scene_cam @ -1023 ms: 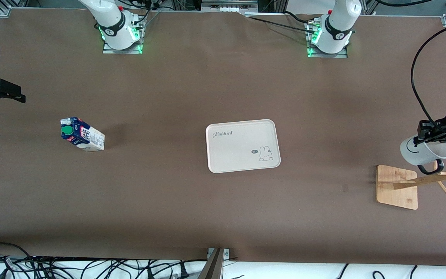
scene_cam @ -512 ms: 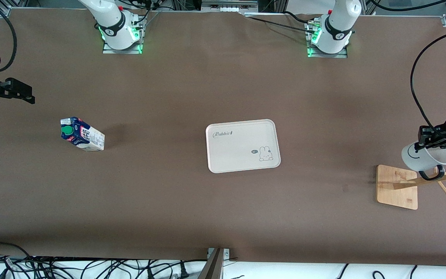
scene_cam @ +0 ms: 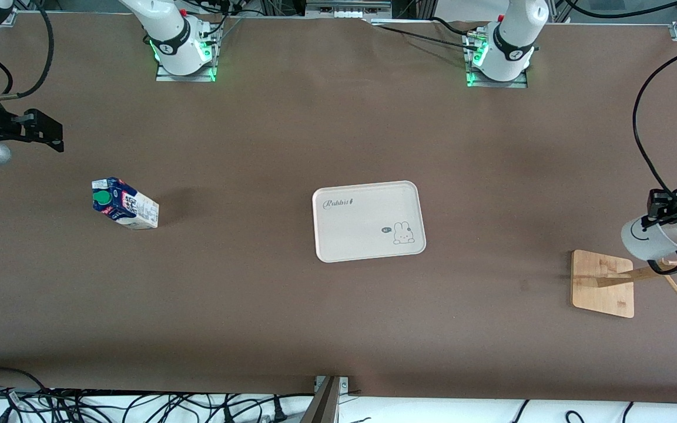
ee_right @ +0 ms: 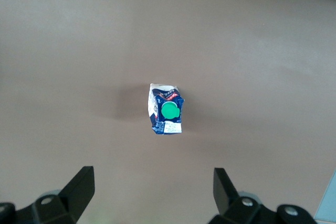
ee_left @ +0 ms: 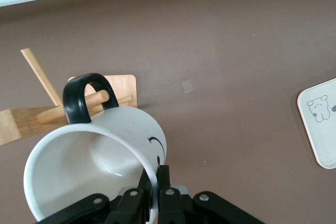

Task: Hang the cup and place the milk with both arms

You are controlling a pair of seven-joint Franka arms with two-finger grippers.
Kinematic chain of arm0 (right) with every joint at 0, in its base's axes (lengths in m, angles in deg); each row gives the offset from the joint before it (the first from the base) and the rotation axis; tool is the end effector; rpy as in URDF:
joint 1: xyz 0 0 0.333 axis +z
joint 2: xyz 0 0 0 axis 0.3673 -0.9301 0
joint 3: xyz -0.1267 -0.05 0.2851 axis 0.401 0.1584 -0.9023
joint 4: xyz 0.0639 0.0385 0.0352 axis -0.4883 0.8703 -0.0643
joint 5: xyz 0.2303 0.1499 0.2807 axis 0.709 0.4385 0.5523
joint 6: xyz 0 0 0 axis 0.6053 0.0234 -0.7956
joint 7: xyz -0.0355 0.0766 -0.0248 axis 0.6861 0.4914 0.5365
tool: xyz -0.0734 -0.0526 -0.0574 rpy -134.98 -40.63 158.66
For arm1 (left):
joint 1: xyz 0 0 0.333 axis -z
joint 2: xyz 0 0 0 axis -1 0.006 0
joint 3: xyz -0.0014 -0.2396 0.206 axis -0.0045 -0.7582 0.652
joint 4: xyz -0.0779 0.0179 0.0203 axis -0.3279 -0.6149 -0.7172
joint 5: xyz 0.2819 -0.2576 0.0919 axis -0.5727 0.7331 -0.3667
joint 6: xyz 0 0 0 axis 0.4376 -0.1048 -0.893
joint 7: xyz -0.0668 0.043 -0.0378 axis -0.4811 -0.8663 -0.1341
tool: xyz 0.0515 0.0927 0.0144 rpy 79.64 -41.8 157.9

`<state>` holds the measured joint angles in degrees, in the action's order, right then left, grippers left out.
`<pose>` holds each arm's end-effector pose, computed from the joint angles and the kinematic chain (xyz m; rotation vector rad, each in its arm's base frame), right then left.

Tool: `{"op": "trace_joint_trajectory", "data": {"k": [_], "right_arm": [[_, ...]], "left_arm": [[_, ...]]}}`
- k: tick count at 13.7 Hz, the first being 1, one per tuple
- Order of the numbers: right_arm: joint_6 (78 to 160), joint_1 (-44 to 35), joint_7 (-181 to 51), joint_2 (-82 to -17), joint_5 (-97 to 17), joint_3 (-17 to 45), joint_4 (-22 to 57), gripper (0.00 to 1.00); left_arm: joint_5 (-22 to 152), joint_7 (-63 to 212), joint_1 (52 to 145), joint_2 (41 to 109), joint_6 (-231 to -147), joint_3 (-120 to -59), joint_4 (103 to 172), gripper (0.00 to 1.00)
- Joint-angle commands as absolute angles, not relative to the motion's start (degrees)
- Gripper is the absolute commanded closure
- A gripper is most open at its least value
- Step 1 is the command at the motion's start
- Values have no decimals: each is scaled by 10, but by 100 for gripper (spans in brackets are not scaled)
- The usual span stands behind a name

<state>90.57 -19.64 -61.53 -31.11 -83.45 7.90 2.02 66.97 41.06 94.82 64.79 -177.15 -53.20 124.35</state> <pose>0.5797 0.0134 0.6173 3.0189 0.2859 -0.0648 0.6401 0.1057 0.5201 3.0416 -0.3295 0.1501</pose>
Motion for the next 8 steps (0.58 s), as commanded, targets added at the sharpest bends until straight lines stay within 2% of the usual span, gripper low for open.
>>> {"op": "trace_joint_trajectory", "data": {"k": [1,3,4,5,6,8], "right_arm": [[891,-206,-627,-309,-830,90,1,0],[870,-206,-624,-308,-830,93,1,0],[856,-206,-623,-308,-830,94,1,0],[850,-207,-623,-308,-829,97,1,0],[851,-208,-622,-310,-812,103,1,0],[851,-208,-631,-310,-758,121,1,0]], "left_arm": [[670,373,946,654,-1767,-523,1232,100],[670,325,946,653,-1767,-523,1233,100],[665,323,946,651,-1768,-523,1234,83],[640,321,946,651,-1768,-523,1235,18],[625,322,946,650,-1769,-523,1239,0],[624,329,946,640,-1776,-524,1252,0]]}}
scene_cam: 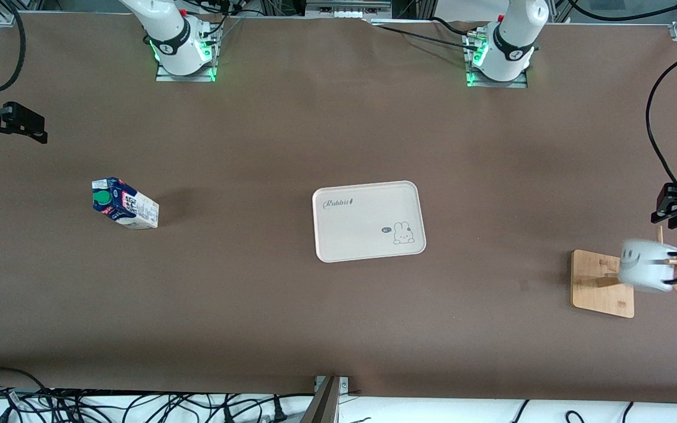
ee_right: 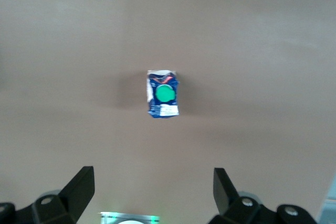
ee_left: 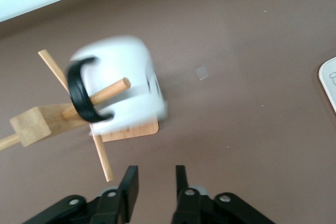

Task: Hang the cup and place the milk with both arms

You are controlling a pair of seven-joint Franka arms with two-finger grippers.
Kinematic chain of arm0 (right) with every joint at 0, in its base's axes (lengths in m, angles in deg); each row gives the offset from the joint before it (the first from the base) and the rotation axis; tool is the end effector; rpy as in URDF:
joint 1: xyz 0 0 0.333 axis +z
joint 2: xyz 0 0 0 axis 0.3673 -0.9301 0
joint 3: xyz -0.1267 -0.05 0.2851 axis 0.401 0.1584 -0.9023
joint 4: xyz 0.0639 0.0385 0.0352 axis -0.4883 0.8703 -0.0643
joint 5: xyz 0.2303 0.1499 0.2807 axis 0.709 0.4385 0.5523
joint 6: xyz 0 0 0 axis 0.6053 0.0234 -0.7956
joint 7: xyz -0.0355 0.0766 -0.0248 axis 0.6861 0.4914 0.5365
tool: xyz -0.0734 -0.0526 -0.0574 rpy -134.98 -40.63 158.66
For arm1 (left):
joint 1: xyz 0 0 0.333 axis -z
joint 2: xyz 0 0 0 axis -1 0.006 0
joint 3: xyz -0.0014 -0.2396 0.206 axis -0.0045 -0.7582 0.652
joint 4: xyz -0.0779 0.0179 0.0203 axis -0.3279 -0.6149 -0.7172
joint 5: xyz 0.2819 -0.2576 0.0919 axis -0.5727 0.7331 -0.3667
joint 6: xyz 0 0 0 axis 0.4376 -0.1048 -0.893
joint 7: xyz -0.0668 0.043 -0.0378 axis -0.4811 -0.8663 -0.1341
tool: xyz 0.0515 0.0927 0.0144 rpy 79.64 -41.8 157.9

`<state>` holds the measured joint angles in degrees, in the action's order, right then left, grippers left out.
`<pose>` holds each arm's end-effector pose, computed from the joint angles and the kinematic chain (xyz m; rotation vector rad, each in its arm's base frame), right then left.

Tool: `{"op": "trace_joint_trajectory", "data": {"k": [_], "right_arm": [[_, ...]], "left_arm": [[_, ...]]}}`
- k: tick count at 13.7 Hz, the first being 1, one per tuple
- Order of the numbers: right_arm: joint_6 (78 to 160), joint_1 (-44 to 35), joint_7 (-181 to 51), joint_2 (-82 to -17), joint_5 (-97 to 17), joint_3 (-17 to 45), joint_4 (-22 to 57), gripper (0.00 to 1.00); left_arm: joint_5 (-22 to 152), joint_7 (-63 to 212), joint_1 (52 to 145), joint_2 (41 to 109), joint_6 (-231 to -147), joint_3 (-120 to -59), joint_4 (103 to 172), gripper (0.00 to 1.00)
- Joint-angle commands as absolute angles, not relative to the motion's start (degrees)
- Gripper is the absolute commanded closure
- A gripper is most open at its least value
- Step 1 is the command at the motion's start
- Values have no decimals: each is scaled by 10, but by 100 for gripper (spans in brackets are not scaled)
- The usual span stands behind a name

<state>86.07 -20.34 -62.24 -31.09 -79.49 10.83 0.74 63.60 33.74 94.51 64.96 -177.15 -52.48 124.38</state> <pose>0.5710 -0.0142 0.6210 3.0940 0.1752 -0.1492 0.6374 0.1208 0.5182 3.0783 -0.5280 0.1193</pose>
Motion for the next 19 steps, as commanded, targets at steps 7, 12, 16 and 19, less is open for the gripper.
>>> {"op": "trace_joint_trajectory", "data": {"k": [7,12,16,19], "right_arm": [[850,-209,-622,-312,-759,121,1,0],[851,-210,-623,-313,-761,121,1,0],[851,-209,-621,-316,-762,121,1,0],[852,-209,-620,-317,-771,121,1,0]], "left_arm": [[619,376,999,574,-1730,-527,1267,0],[618,483,1003,509,-1690,-581,1331,0],[596,484,971,504,-1671,-637,1330,0],[572,484,903,490,-1668,-708,1329,0]]}}
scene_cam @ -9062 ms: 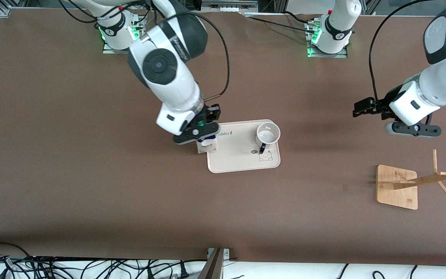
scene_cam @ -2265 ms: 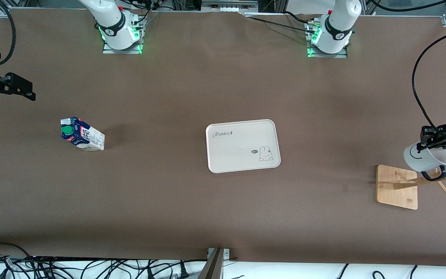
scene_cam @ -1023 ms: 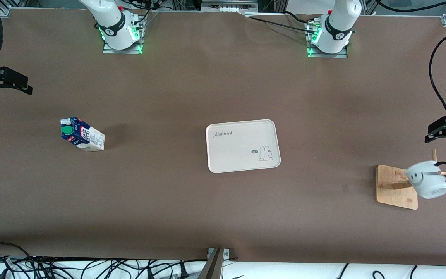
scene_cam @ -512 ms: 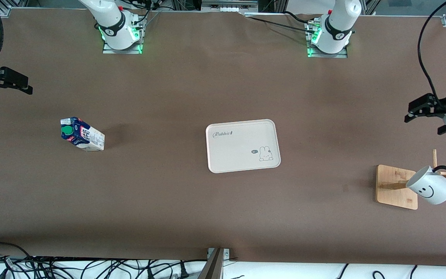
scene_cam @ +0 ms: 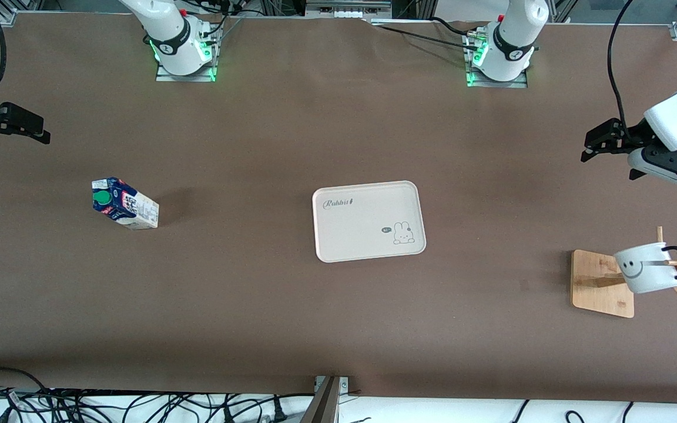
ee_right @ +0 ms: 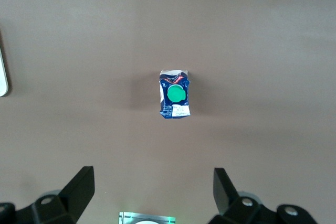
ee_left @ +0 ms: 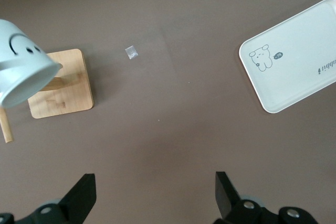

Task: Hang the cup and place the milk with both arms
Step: 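Open the left gripper and draw it back from the hung mug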

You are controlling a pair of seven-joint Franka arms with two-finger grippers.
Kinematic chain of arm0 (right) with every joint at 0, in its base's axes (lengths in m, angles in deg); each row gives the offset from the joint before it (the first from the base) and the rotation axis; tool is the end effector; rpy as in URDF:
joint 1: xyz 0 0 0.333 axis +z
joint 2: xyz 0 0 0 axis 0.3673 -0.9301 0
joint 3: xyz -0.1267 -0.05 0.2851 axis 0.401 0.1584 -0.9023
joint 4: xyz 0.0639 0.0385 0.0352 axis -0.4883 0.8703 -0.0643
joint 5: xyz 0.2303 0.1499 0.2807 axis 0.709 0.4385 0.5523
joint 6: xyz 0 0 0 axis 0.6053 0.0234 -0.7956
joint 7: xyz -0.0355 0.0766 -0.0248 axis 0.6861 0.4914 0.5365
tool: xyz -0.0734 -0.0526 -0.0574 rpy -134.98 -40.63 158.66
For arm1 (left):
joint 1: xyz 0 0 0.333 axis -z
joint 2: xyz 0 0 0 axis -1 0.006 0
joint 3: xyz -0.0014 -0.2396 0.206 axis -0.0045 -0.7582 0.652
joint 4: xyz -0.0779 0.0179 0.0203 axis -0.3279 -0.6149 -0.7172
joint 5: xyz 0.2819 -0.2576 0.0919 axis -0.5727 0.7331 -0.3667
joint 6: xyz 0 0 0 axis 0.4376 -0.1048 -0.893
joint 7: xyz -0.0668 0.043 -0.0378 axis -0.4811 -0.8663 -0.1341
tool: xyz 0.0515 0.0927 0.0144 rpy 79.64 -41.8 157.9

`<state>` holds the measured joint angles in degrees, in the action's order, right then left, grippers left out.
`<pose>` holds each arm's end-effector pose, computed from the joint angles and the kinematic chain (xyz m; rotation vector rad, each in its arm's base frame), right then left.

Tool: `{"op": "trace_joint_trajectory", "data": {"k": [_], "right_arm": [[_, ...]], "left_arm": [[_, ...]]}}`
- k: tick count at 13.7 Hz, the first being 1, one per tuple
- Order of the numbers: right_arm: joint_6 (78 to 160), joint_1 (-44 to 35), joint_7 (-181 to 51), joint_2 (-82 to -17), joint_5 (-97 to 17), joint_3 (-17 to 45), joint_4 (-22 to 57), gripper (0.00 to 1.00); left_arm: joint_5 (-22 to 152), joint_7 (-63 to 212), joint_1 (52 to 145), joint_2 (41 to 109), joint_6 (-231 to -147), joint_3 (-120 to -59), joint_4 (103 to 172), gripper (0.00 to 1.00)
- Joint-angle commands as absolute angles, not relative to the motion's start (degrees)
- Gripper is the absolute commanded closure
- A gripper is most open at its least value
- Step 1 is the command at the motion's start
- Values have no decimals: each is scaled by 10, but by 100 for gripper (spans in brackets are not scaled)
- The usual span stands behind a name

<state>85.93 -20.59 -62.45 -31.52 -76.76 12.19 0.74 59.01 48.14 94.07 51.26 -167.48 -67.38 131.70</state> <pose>0.5725 -0.0239 0.6165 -3.1271 -0.1334 0.1605 0.5707 -0.0131 0.5798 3.0404 -0.5418 0.0003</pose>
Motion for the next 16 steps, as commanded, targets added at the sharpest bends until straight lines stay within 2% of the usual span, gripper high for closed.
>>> {"op": "trace_joint_trajectory", "data": {"k": [1,3,9,16], "right_arm": [[852,-209,-618,-317,-771,121,1,0],[852,-208,-610,-317,-771,121,1,0],[855,-208,-577,-317,-783,121,1,0],[853,-206,-564,-317,-784,121,1,0]], "left_arm": [[572,485,889,490,-1657,-721,1329,0],[572,486,865,483,-1646,-742,1330,0],[572,584,864,485,-1603,-742,1318,0],[572,651,863,484,-1600,-736,1316,0]]}}
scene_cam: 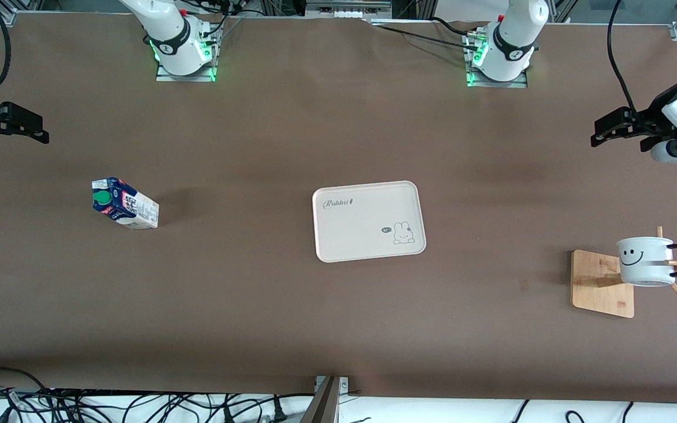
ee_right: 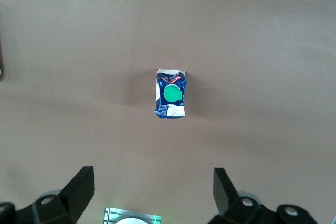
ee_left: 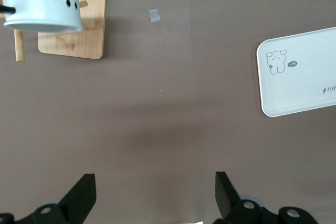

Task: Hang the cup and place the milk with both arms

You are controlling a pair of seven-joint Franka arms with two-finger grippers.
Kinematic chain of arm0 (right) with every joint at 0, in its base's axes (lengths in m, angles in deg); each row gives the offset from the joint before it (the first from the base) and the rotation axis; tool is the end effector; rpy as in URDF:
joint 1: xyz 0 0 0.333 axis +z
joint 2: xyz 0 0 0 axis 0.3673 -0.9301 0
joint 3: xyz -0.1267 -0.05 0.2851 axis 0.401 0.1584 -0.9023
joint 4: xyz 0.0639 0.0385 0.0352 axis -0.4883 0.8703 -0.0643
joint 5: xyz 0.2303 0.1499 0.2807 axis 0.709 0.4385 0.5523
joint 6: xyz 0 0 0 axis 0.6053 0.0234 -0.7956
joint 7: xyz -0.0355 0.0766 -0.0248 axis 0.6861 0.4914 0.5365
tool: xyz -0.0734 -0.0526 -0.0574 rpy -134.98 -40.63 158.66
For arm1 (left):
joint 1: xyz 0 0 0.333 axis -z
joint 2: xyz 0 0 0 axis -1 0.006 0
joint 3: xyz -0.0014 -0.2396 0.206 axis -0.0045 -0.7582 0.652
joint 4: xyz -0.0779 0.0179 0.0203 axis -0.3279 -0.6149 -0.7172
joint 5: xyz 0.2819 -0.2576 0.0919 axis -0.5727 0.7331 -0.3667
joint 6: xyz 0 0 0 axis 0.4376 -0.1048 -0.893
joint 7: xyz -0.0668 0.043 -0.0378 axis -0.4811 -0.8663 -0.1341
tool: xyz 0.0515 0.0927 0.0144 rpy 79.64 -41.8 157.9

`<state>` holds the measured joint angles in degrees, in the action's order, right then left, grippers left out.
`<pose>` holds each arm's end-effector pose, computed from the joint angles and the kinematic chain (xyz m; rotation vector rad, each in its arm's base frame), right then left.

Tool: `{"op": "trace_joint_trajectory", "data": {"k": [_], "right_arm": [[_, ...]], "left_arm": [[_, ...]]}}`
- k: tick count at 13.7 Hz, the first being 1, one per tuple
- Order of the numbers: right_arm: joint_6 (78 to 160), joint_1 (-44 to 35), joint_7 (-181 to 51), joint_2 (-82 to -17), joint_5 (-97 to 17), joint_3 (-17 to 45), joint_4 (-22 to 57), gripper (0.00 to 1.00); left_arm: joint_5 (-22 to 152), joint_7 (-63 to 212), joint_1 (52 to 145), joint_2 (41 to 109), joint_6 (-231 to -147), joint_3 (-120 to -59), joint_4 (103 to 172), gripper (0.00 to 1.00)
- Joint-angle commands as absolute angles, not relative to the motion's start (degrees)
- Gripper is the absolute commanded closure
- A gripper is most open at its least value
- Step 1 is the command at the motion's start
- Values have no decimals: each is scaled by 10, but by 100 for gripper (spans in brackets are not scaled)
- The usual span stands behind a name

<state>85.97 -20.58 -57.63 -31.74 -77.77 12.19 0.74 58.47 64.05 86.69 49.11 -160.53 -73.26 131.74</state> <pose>0.5736 -0.0259 0.6143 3.1206 0.2631 -0.1685 0.5478 0.0025 0.5904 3.0880 -0.0824 -0.1411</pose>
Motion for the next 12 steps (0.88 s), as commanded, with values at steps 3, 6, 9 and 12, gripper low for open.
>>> {"op": "trace_joint_trajectory", "data": {"k": [3,6,9,12], "right_arm": [[852,-205,-569,-317,-785,121,1,0],[849,-205,-570,-317,-793,121,1,0],[850,-205,-570,-317,-793,121,1,0],[849,-206,-570,-317,-793,121,1,0]], "left_arm": [[572,647,855,489,-1616,-735,1309,0],[559,645,855,504,-1629,-738,1287,0],[546,644,861,510,-1637,-742,1283,0],[548,642,861,511,-1638,-742,1285,0]]}}
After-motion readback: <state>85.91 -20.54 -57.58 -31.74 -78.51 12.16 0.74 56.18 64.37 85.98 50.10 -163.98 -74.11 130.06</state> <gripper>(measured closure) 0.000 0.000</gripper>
